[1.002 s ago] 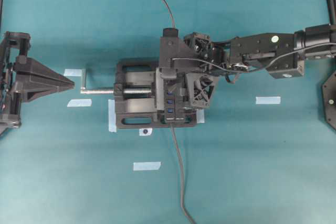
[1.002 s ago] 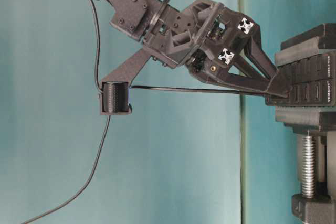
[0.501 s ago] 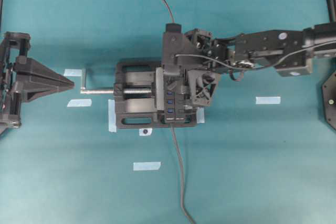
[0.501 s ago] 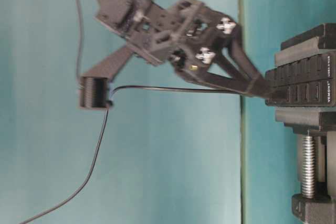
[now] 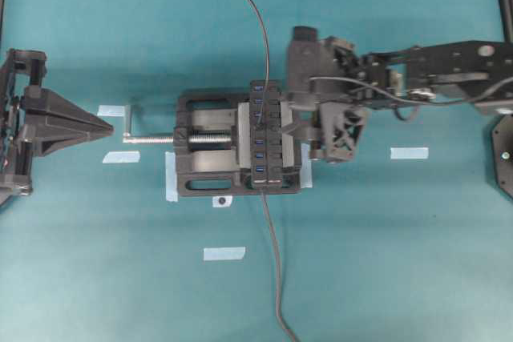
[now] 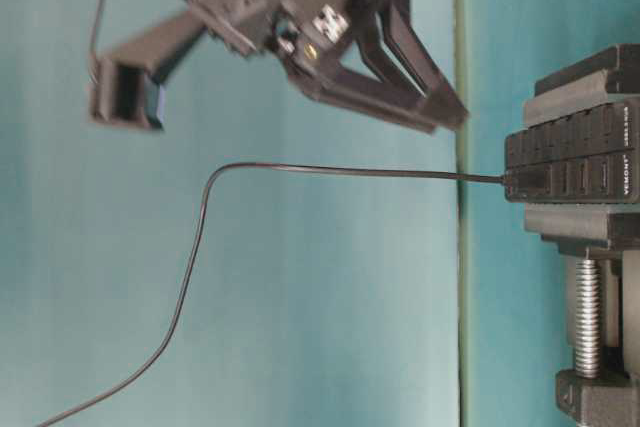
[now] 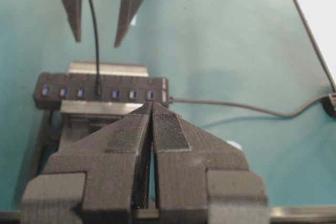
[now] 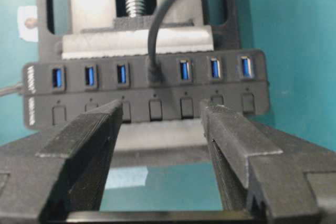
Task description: Insert the USB into the center port of the fixed hub
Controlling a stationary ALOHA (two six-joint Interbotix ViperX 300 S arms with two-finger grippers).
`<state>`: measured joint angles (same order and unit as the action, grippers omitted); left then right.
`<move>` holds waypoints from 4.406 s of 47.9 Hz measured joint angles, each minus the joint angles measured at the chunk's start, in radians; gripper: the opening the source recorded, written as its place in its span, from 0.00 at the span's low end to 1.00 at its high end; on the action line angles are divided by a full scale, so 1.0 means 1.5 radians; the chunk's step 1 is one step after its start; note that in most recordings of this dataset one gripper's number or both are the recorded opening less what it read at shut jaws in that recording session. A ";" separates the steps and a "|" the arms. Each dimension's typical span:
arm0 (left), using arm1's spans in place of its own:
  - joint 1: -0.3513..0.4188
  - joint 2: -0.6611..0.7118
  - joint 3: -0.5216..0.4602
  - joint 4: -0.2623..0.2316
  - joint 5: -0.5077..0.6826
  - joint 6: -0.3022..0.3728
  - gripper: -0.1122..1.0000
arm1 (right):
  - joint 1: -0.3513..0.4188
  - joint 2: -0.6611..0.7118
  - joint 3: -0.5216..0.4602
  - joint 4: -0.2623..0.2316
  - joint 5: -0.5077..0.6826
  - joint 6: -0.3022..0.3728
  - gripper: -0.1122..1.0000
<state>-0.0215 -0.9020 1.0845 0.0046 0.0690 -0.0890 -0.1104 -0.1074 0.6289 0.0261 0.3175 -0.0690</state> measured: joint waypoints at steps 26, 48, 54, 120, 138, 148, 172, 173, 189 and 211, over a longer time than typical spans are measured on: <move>0.001 -0.003 0.003 0.000 0.001 0.000 0.10 | -0.006 -0.114 0.125 0.000 -0.097 0.001 0.72; 0.000 -0.012 0.006 0.000 0.000 0.000 0.10 | -0.006 -0.140 0.145 0.000 -0.115 0.001 0.72; 0.000 -0.013 0.007 0.000 0.000 0.000 0.10 | -0.006 -0.140 0.144 0.000 -0.120 0.001 0.72; 0.000 -0.014 0.007 0.000 0.000 0.000 0.10 | 0.020 -0.069 0.115 0.000 -0.162 0.001 0.72; 0.000 -0.014 0.007 0.000 0.000 0.000 0.10 | 0.020 -0.069 0.115 0.000 -0.162 0.001 0.72; 0.000 -0.014 0.007 0.000 0.000 0.000 0.10 | 0.020 -0.069 0.114 0.000 -0.162 0.001 0.72; 0.000 -0.014 0.007 0.000 0.000 0.000 0.10 | 0.020 -0.069 0.115 0.000 -0.162 0.001 0.72; 0.000 -0.014 0.007 0.000 0.001 0.000 0.10 | 0.020 -0.069 0.115 0.000 -0.162 0.001 0.72; 0.001 -0.014 0.007 0.000 0.001 0.000 0.10 | 0.020 -0.069 0.115 0.000 -0.162 0.000 0.72; 0.000 -0.014 0.007 0.000 0.000 0.000 0.10 | 0.020 -0.069 0.115 0.000 -0.162 0.001 0.72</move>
<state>-0.0215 -0.9235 1.0953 0.0046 0.0690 -0.0890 -0.0798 -0.2102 0.8007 0.0261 0.0752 -0.0675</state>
